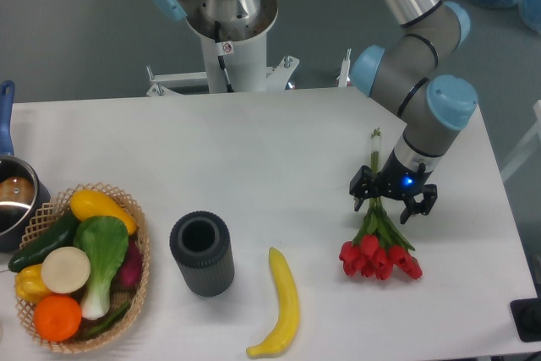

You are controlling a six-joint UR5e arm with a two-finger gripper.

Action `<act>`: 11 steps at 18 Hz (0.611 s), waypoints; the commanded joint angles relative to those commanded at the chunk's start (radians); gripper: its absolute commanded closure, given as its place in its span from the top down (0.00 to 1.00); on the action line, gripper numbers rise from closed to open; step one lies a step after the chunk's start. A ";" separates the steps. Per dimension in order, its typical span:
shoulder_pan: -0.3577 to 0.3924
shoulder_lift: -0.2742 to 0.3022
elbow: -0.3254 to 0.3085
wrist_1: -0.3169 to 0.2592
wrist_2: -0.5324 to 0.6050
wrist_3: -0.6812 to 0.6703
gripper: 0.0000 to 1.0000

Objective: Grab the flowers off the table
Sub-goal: 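Lower further and close the gripper around the tulip stems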

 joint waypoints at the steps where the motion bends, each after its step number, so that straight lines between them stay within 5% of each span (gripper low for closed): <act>1: 0.000 -0.008 0.008 0.000 0.000 0.000 1.00; 11: 0.000 -0.035 0.034 0.002 0.002 0.000 1.00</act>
